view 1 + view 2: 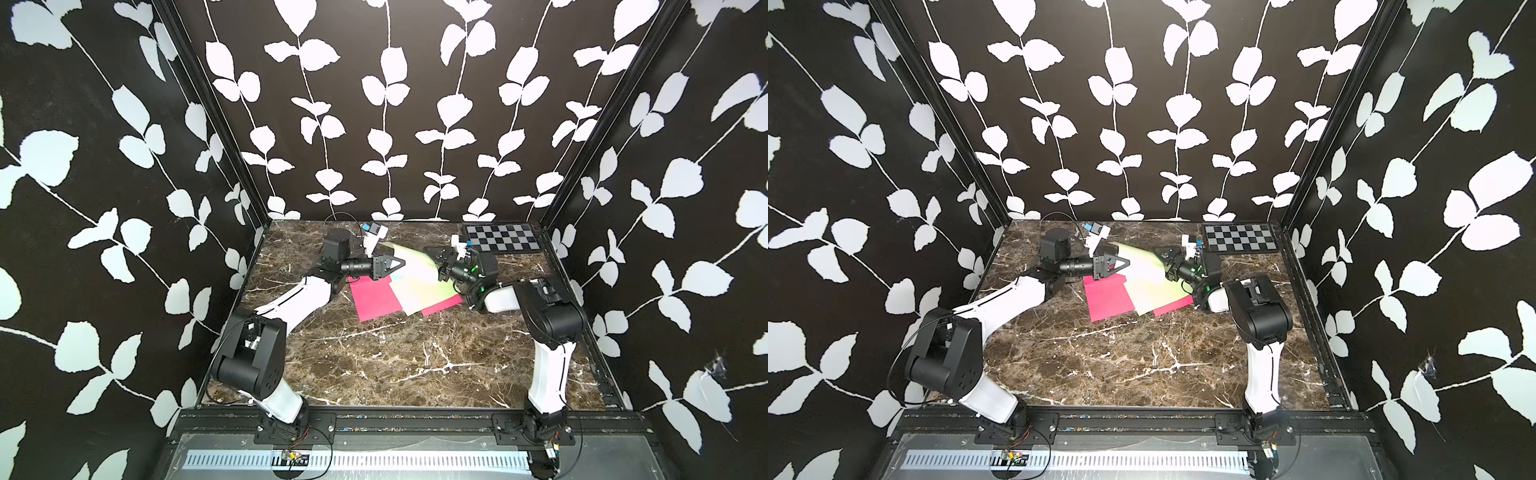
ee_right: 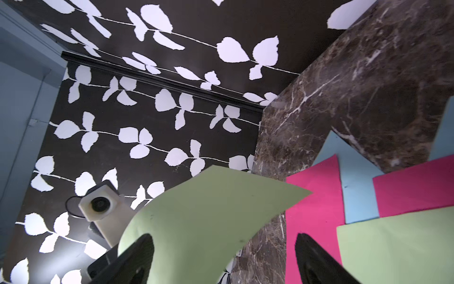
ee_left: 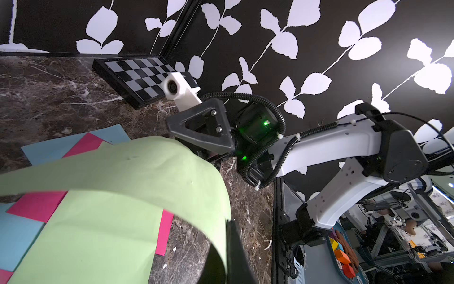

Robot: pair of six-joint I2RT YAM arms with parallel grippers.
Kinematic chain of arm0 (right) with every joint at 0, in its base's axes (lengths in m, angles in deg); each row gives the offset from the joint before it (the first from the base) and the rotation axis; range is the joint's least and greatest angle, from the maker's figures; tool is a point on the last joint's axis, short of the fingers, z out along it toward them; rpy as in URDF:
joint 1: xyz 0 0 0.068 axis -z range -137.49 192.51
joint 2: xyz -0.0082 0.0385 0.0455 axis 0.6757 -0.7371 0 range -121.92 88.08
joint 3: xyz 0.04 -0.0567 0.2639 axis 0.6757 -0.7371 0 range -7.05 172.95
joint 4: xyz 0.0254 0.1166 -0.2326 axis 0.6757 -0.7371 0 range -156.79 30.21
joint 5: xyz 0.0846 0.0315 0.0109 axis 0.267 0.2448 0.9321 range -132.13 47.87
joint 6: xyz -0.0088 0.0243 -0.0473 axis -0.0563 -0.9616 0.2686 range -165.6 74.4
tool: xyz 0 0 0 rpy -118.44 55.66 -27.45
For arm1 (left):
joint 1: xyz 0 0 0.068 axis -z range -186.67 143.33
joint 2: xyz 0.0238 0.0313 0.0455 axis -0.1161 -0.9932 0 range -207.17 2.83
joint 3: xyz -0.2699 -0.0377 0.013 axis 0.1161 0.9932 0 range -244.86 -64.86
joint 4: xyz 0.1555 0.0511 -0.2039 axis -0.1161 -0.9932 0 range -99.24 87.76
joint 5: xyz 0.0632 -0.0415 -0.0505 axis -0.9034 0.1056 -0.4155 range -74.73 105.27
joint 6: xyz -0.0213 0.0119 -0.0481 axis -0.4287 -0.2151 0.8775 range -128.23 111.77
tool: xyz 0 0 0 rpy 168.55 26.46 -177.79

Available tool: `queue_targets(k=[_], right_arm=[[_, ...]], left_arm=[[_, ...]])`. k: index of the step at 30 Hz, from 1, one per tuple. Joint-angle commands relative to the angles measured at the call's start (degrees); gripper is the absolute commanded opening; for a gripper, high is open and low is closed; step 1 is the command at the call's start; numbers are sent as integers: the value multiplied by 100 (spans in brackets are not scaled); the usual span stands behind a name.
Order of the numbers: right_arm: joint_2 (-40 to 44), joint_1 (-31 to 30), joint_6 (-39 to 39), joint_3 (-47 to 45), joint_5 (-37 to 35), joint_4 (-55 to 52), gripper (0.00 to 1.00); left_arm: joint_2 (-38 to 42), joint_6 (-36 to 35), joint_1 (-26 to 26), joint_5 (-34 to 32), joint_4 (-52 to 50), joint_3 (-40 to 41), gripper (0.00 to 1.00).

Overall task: Sort the scattered colored papers by color
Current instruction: Place the colored paper at the center of the board.

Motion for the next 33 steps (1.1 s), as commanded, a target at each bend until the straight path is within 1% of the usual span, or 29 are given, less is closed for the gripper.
queue_targets(k=[1, 5, 12, 16, 19, 24, 30, 33], right_arm=[[263, -108, -808, -73, -36, 638, 90], [425, -138, -876, -153, -73, 638, 89], [594, -128, -861, -191, -64, 629, 84], [595, -59, -949, -120, -5, 629, 79], [617, -49, -912, -94, 128, 577, 76], [822, -40, -484, -190, 290, 85, 69], [1281, -39, 330, -208, 539, -990, 65], [1424, -40, 580, -199, 665, -1400, 63]], left_arm=[[-103, 3, -30, 121, 230, 65, 0], [-137, -14, -82, 89, 222, 57, 0], [-140, -33, -97, 192, 162, 94, 0], [-14, -356, -152, 49, -362, 113, 0], [10, -427, -240, 29, -520, 144, 0], [-16, -455, -323, 80, -650, 121, 0], [-68, -572, -353, 113, -865, 76, 0], [-134, -612, -353, 128, -964, 21, 0]])
